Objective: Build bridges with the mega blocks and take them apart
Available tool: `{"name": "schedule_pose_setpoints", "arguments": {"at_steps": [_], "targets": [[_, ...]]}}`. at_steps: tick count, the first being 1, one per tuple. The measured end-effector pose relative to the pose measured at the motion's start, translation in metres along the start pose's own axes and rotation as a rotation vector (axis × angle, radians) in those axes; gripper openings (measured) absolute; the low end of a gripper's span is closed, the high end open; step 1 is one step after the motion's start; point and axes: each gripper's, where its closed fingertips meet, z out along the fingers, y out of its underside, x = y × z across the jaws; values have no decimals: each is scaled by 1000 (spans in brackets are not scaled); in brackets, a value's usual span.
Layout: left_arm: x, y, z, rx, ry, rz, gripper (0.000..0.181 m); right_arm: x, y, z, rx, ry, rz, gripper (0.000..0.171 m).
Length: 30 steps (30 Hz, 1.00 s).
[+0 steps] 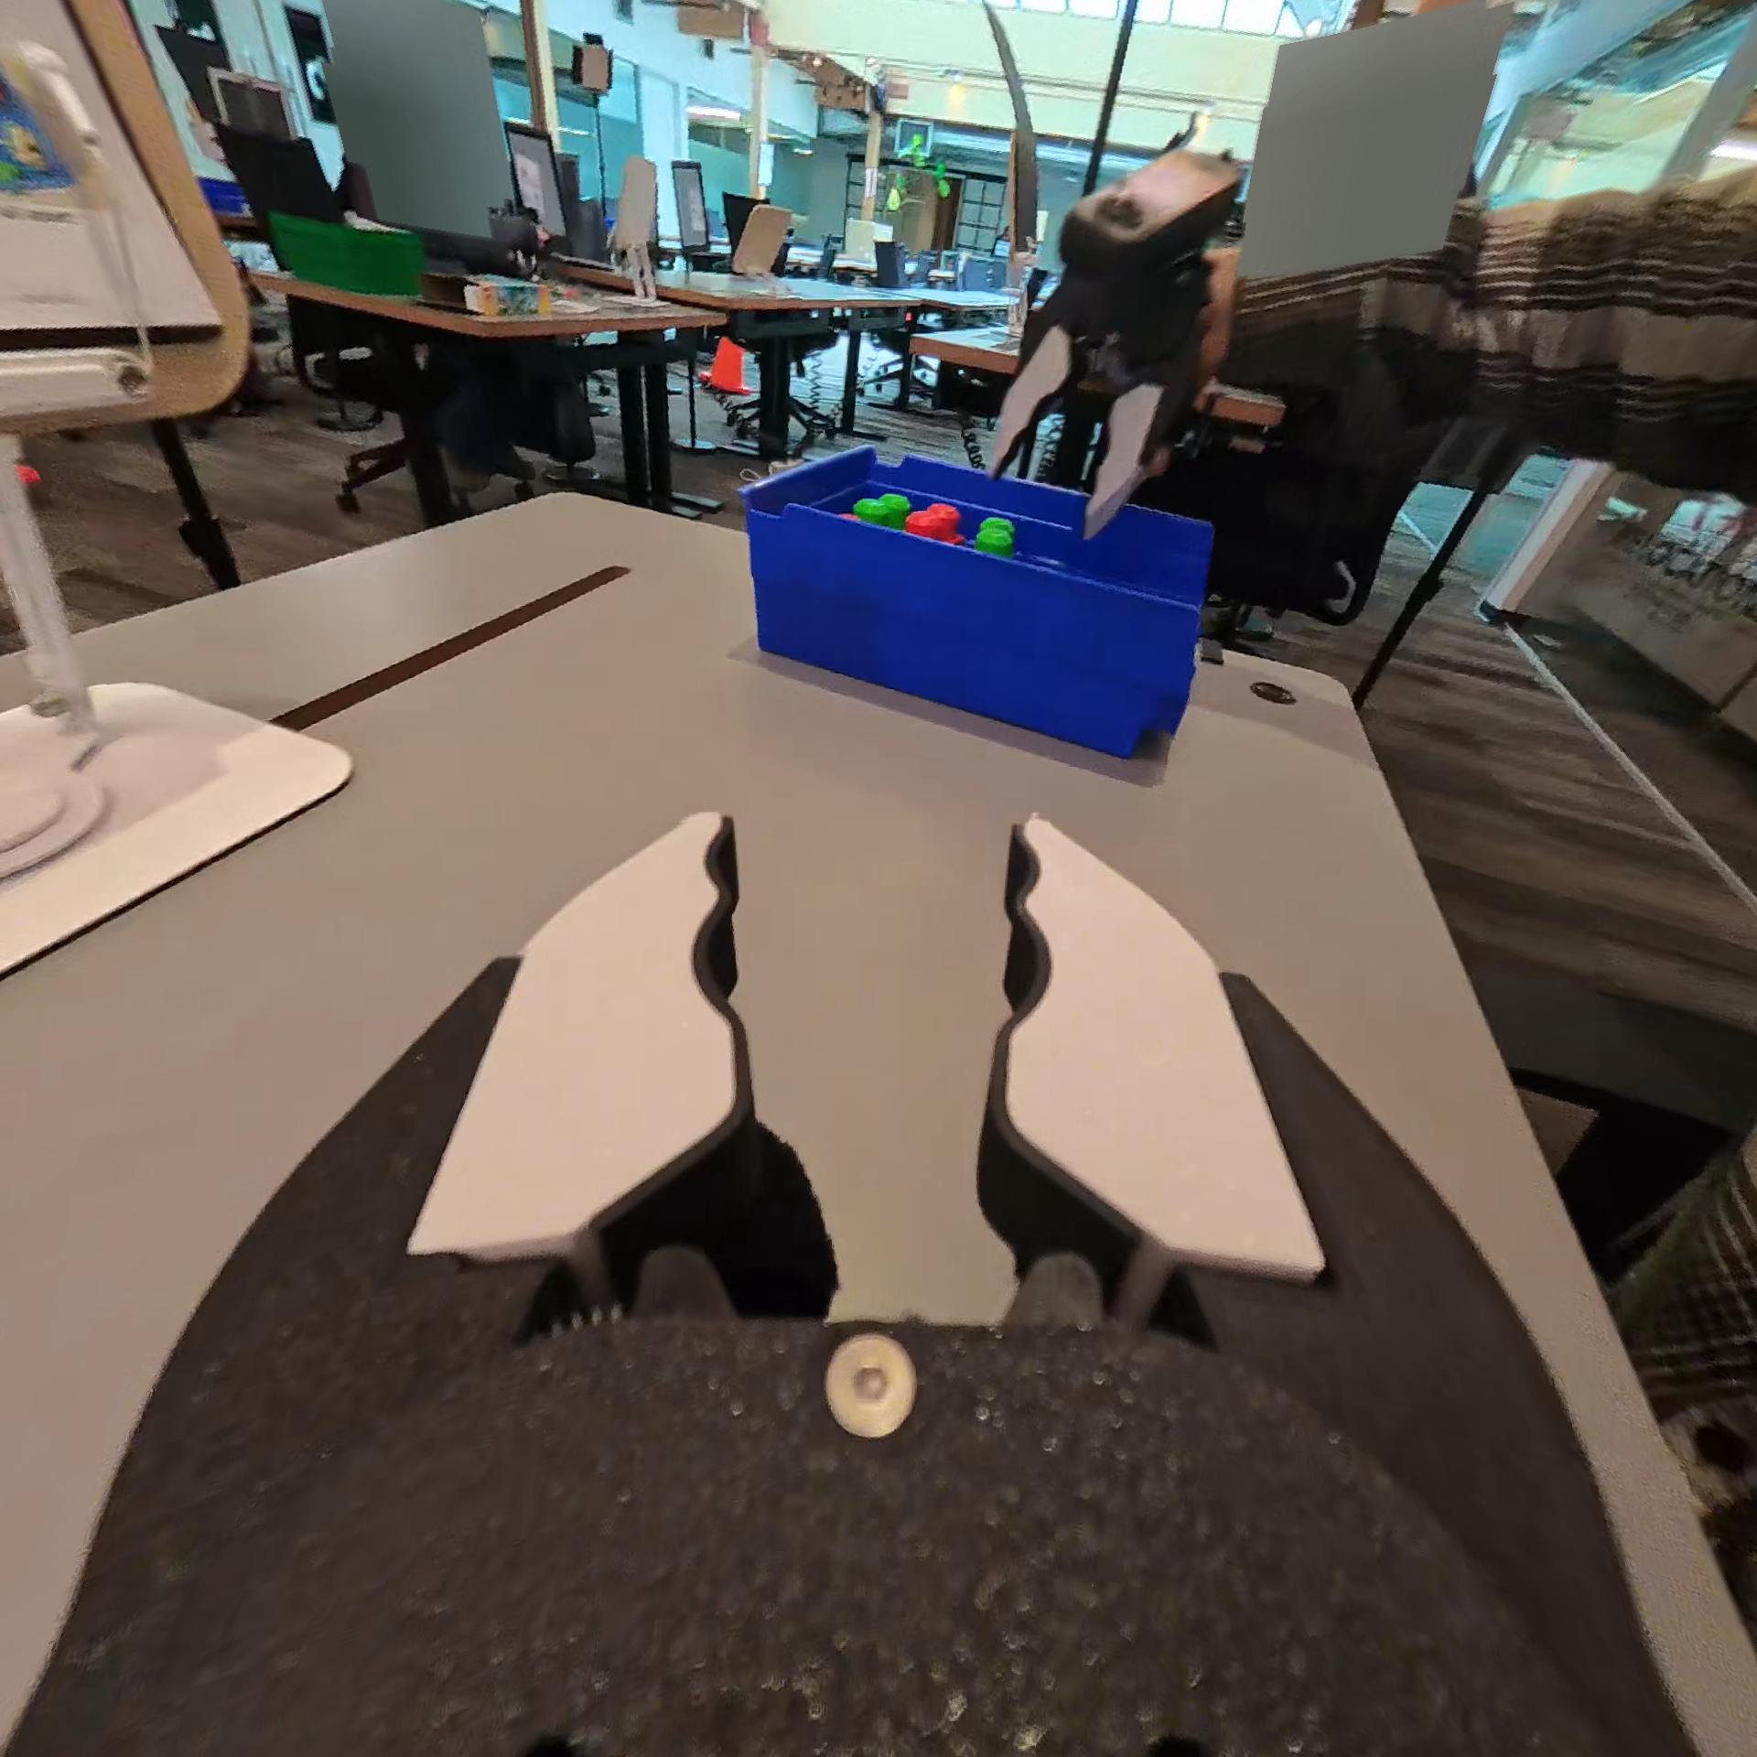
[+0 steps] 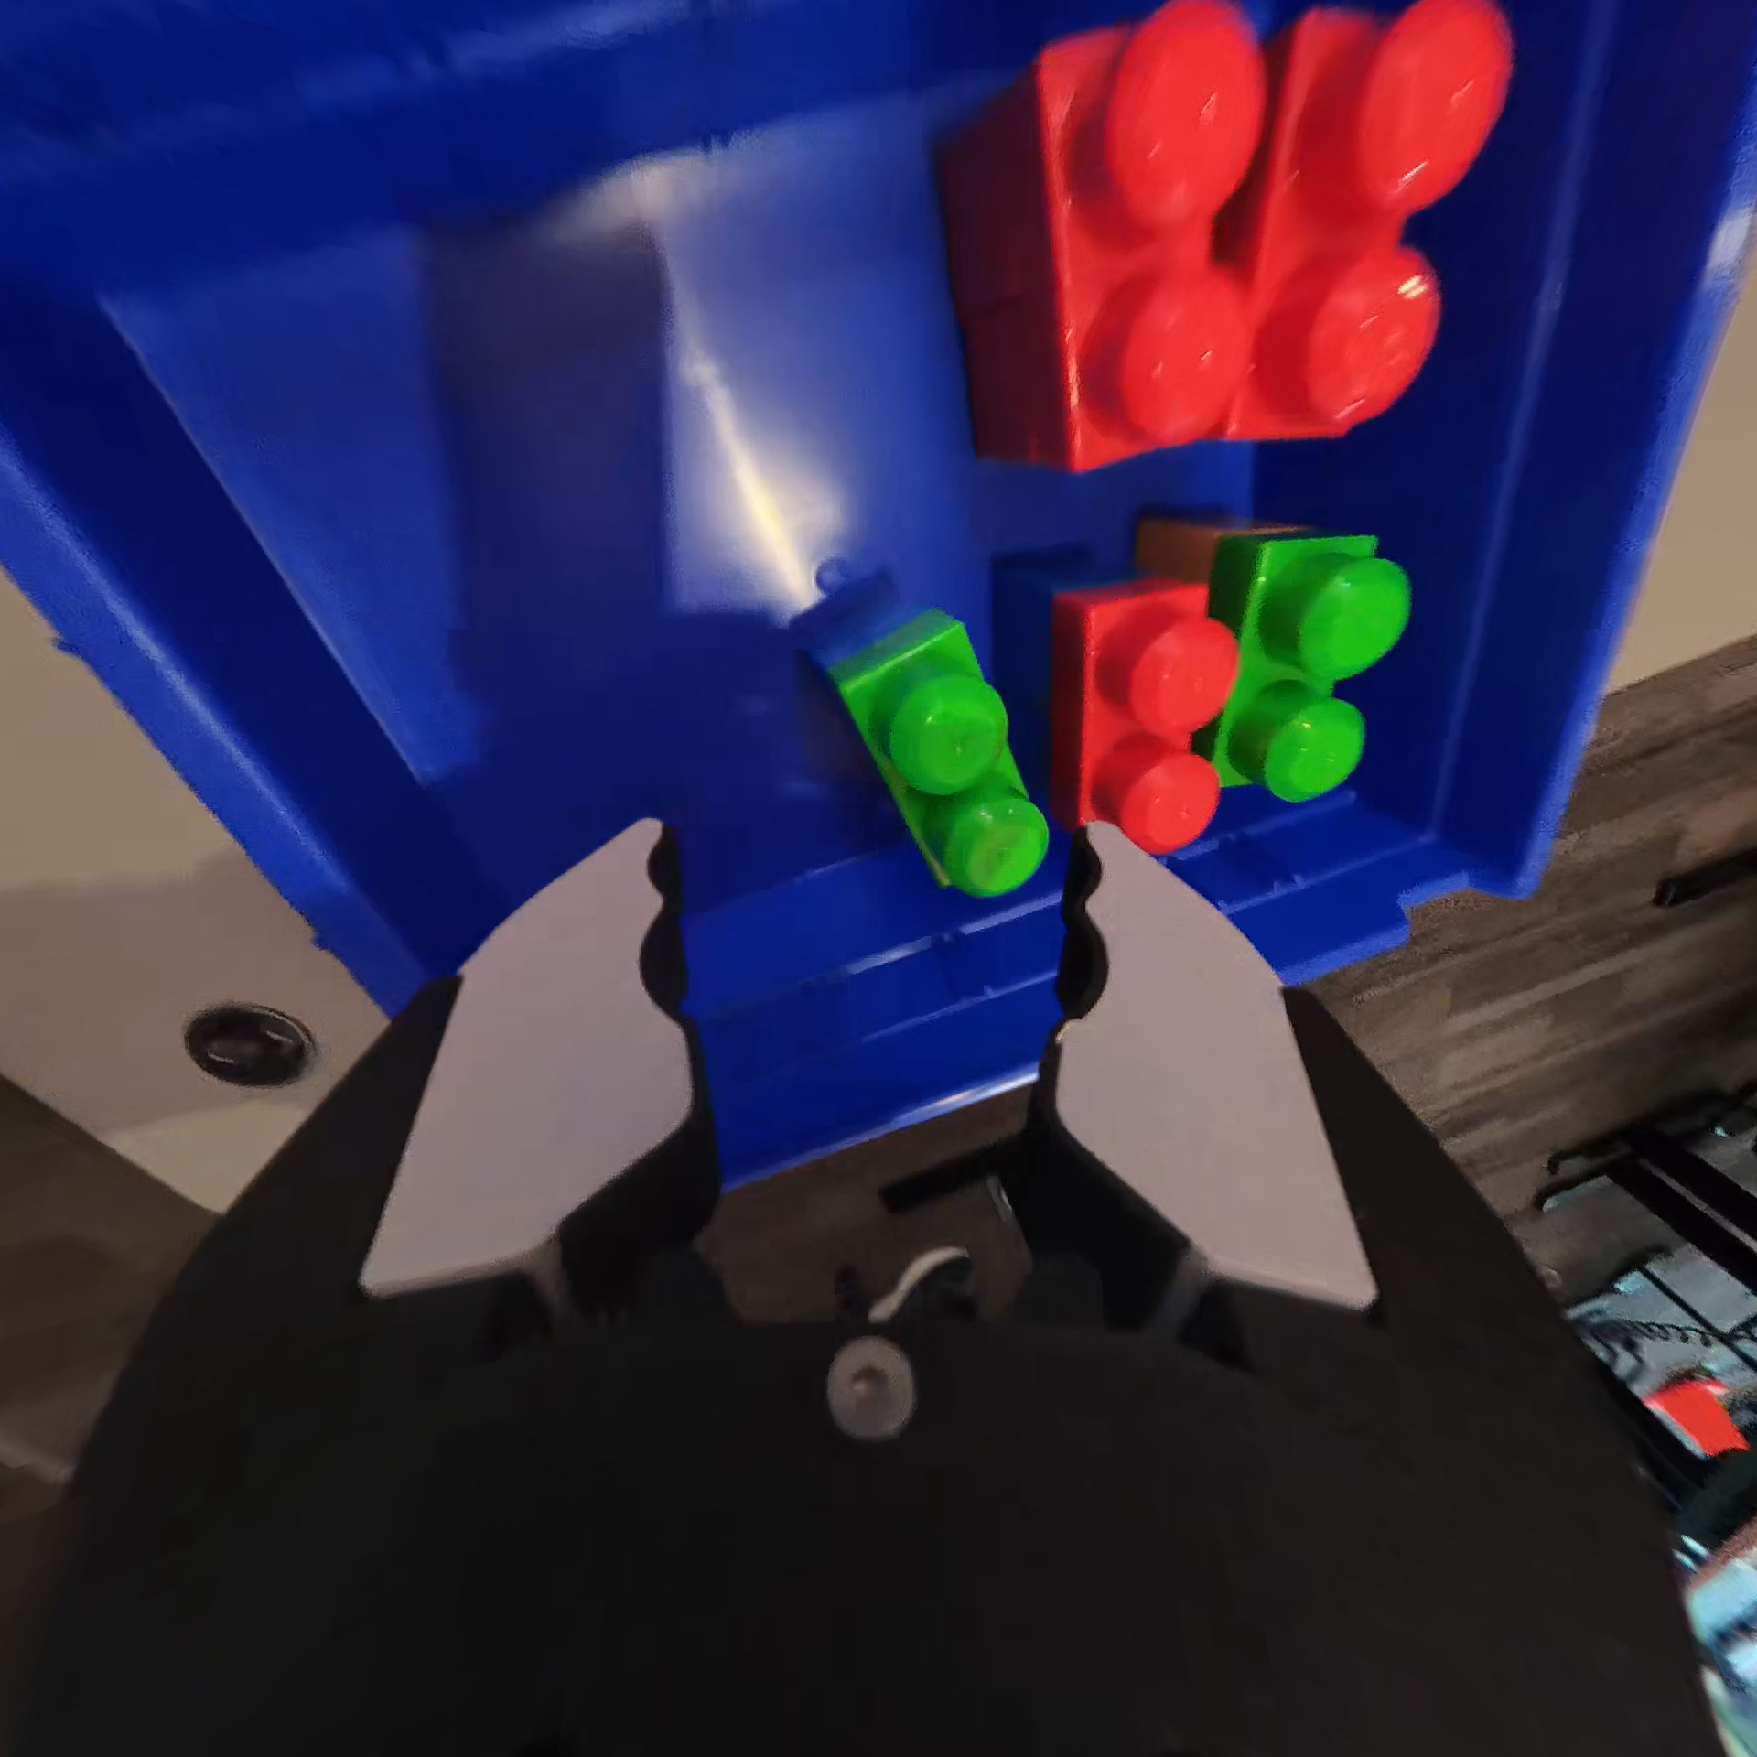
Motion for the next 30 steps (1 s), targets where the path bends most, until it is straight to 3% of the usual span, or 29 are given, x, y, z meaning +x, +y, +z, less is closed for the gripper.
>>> {"name": "schedule_pose_setpoints", "arguments": {"at_steps": [5,13,16,19,23,27,30], "targets": [[2,0,-12,53,-29,84,49,8,0,32,-78,-76,-90,75],[-8,-4,-24,98,-58,34,49,3,11,69,-240,-162,-129,39],[-11,-1,-26,80,-67,22,50,1,3,64,-177,-172,-41,37],[-11,-3,-31,96,-68,19,49,4,-10,39,-61,-135,79,37],[-12,-8,-40,128,-64,-10,49,10,-47,-29,169,-26,252,37],[-10,-17,-47,188,-5,-80,51,-12,-129,-110,548,-8,345,36],[-5,-22,-49,219,46,-123,52,-56,-204,-138,825,-133,345,36]]}}
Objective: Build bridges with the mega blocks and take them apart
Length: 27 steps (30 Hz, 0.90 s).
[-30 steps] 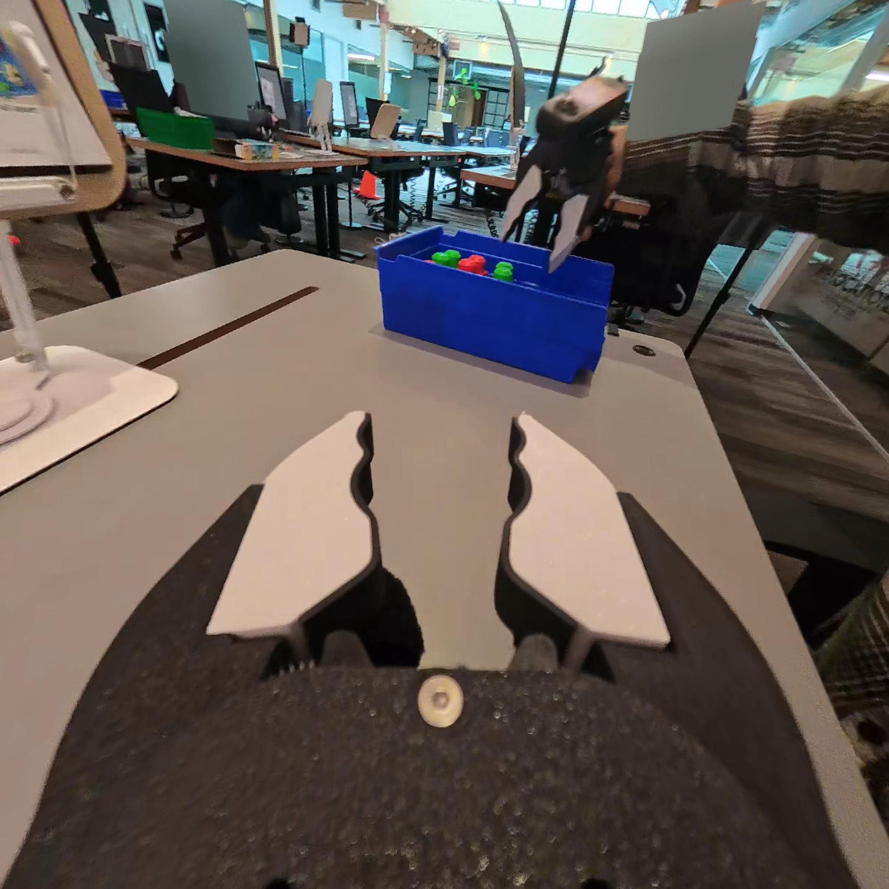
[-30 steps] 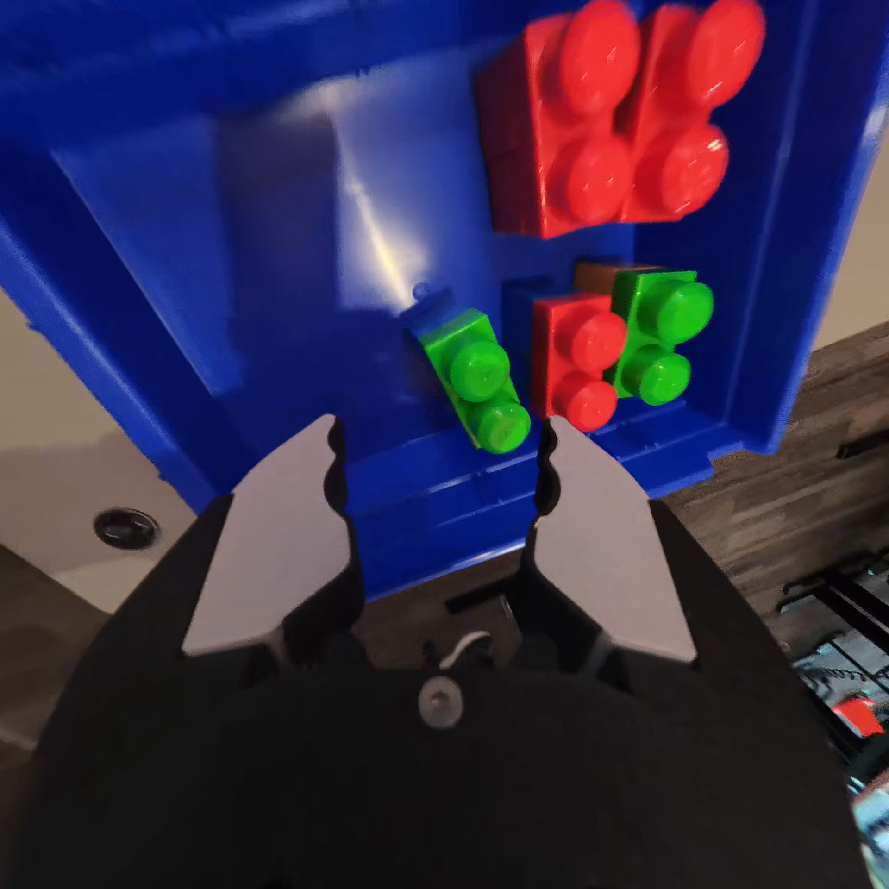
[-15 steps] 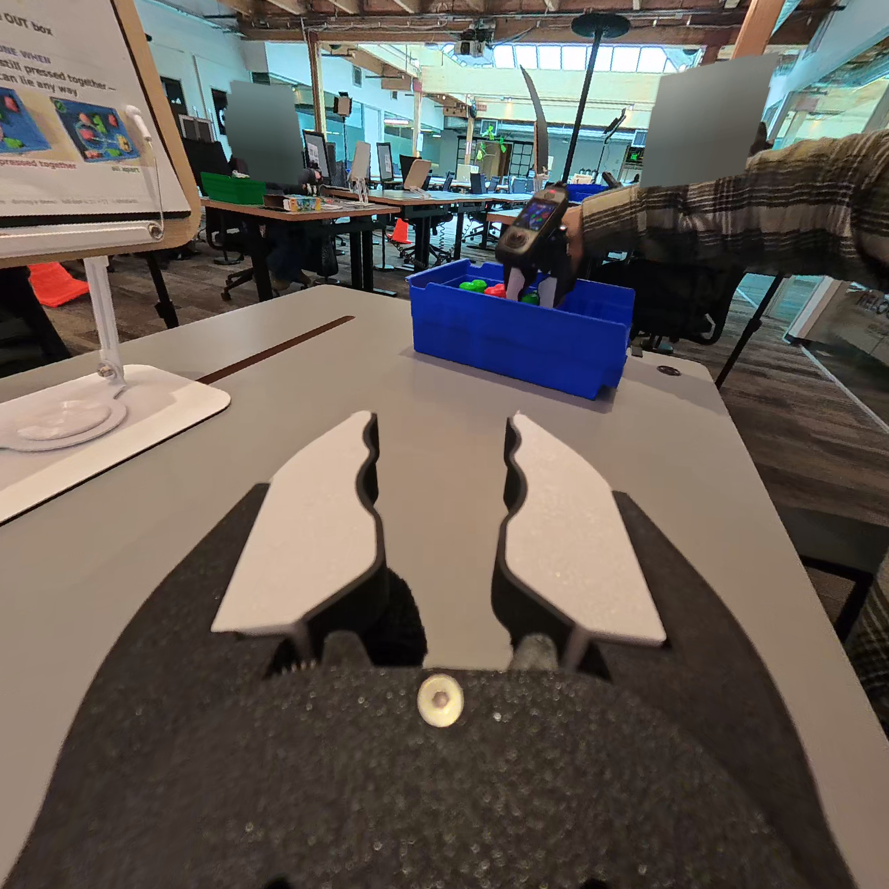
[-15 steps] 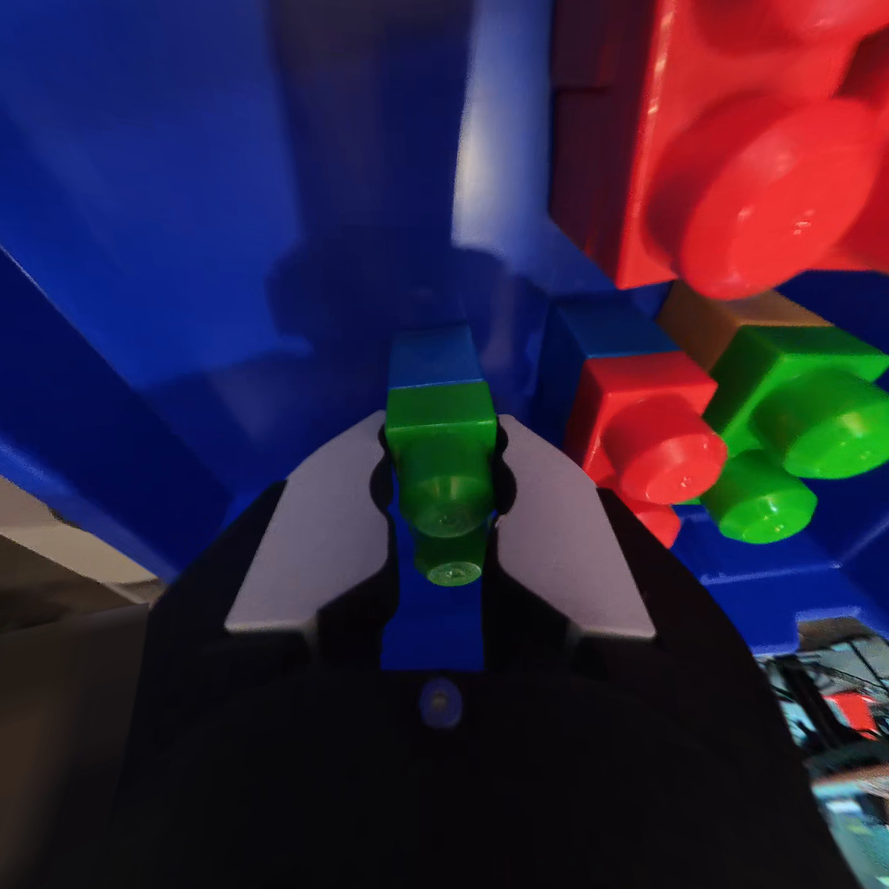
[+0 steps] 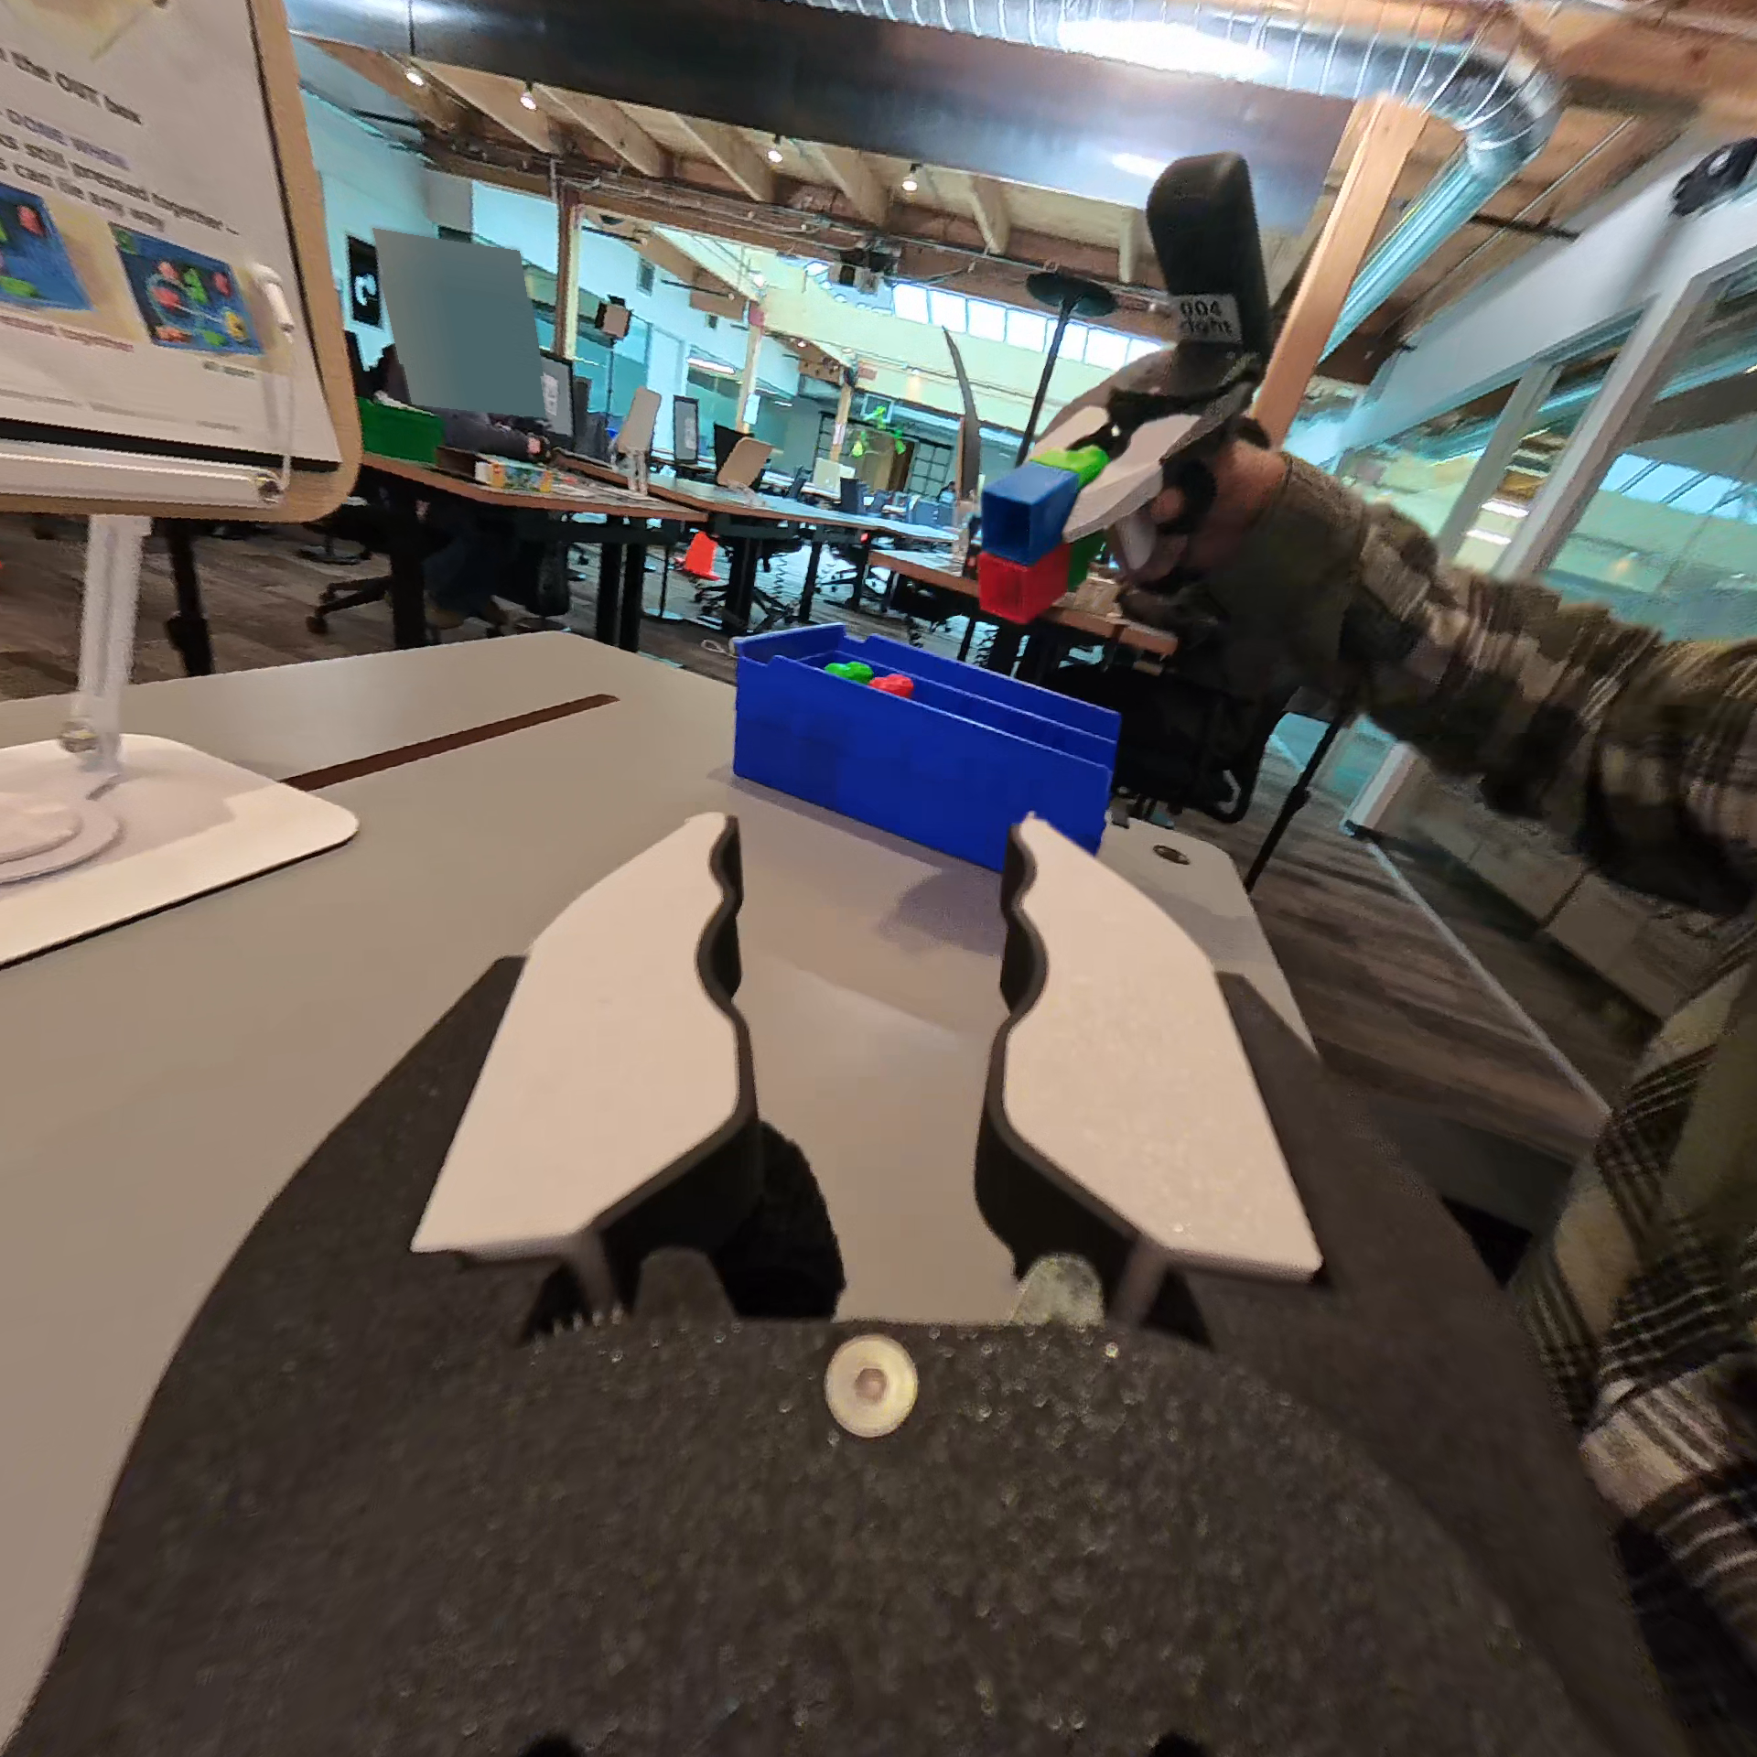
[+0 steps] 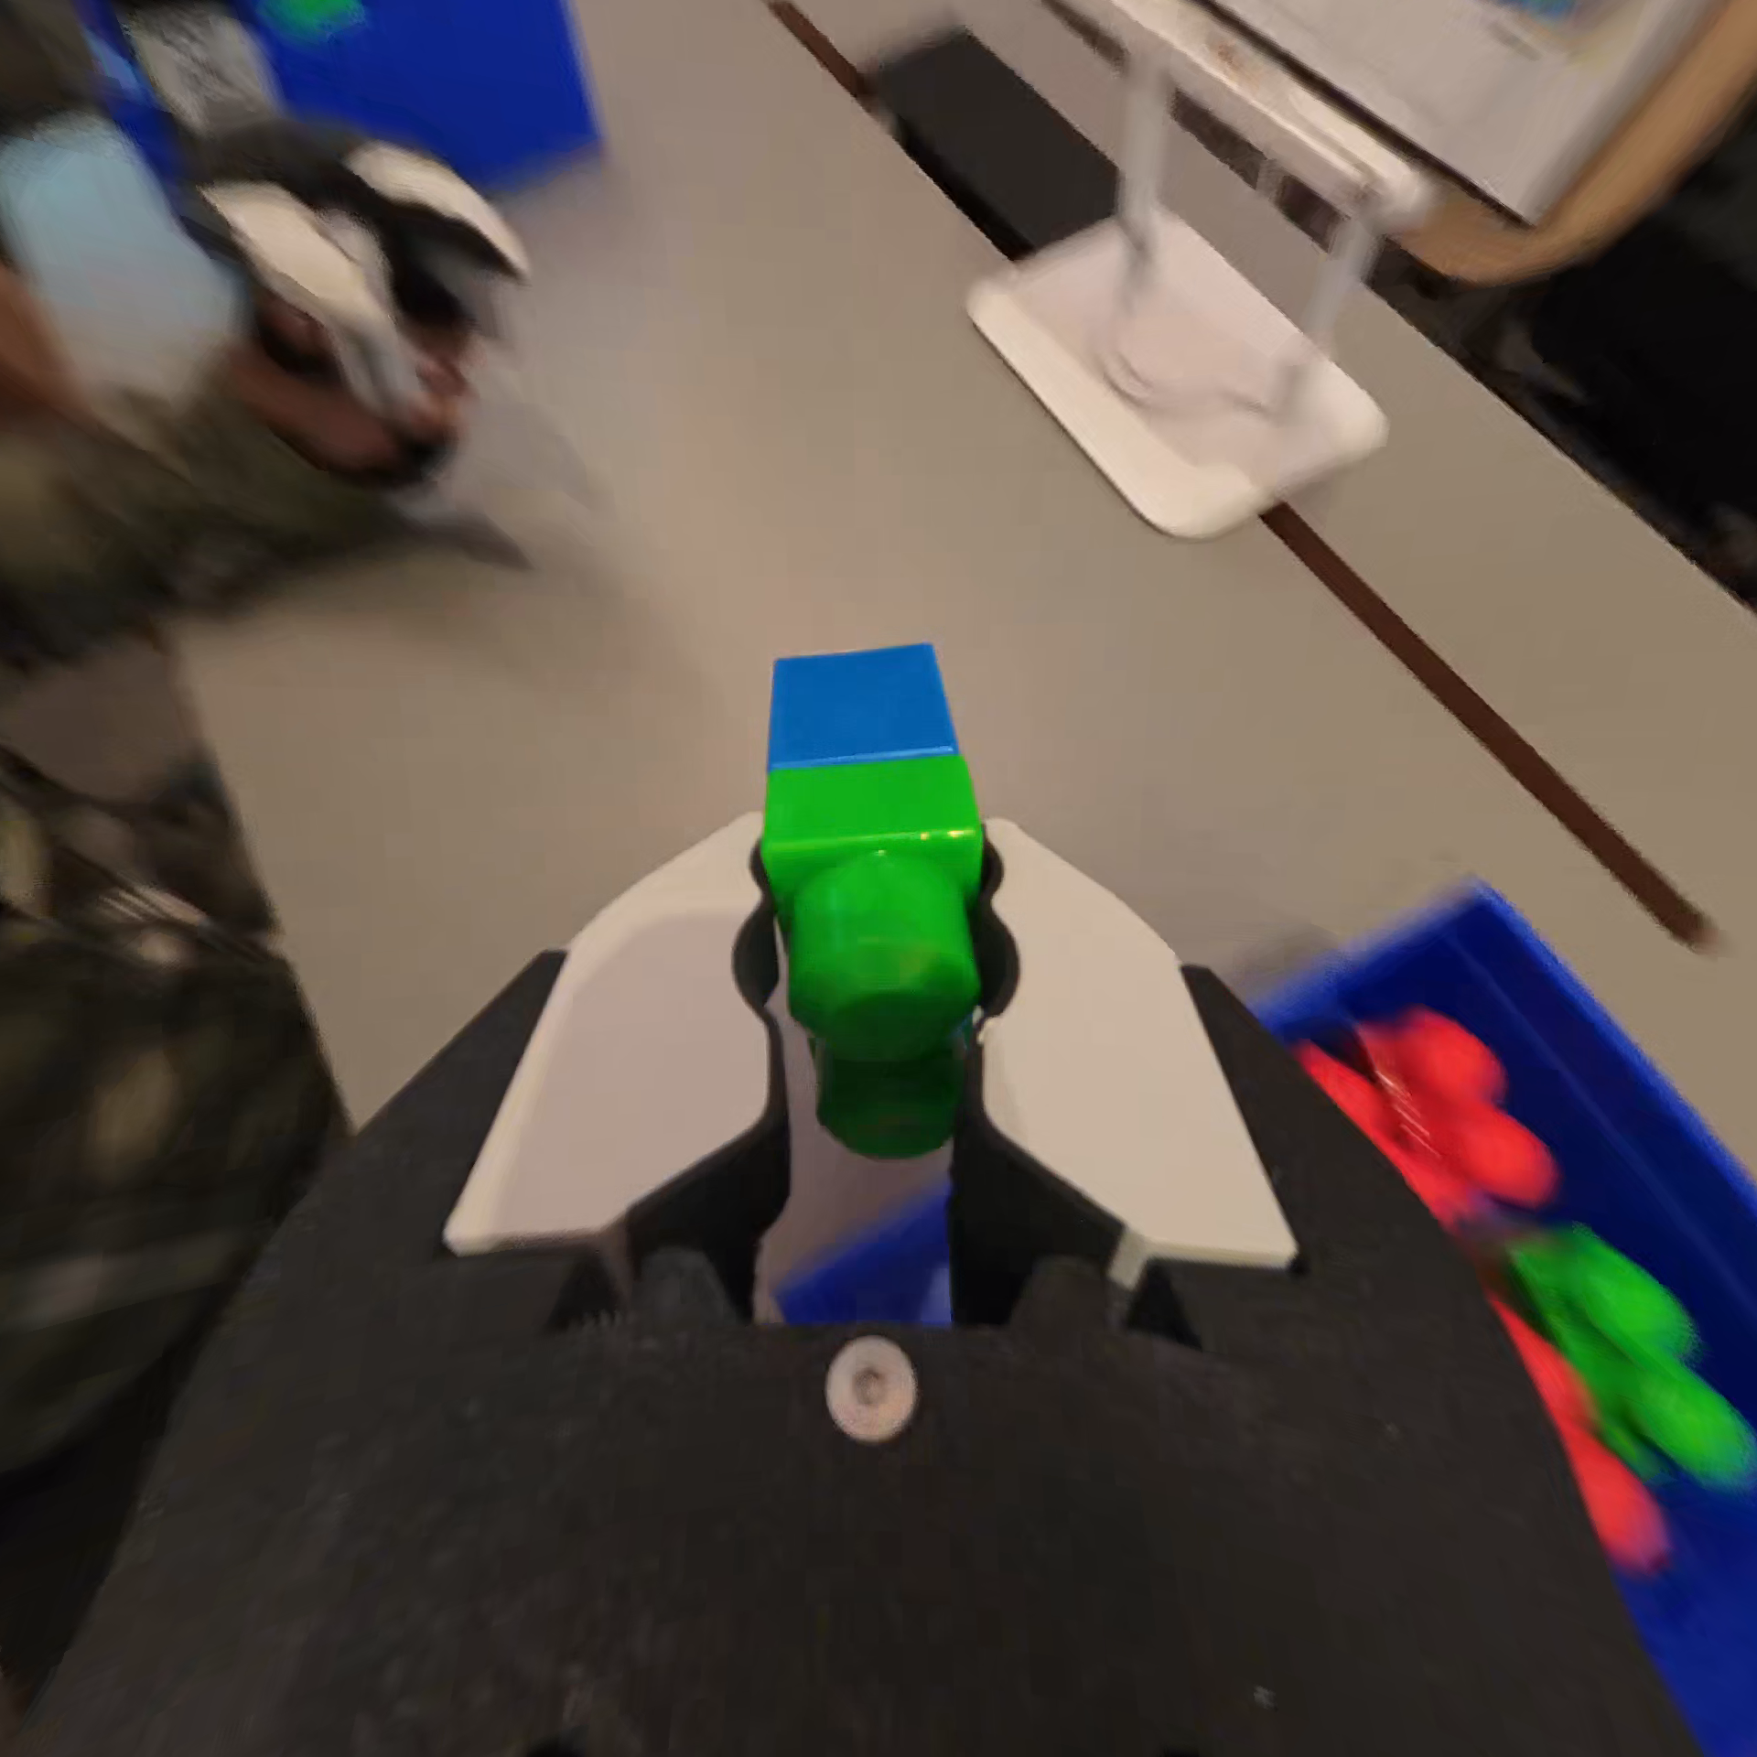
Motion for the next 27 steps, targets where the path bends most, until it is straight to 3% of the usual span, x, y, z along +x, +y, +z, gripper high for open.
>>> {"name": "schedule_pose_setpoints", "arguments": {"at_steps": [6,11,20,22,27], "targets": [[14,13,9,-64,97,6,57,-106,-24,117,206,-303,35,36],[28,28,17,-122,194,11,59,-151,-13,179,221,-479,86,36],[54,63,26,-303,371,-68,48,-175,-10,201,208,-539,47,37],[60,64,25,-313,402,-65,37,-180,-12,202,213,-559,47,36],[67,56,23,-316,384,-52,36,-187,-18,195,231,-588,21,35]]}}
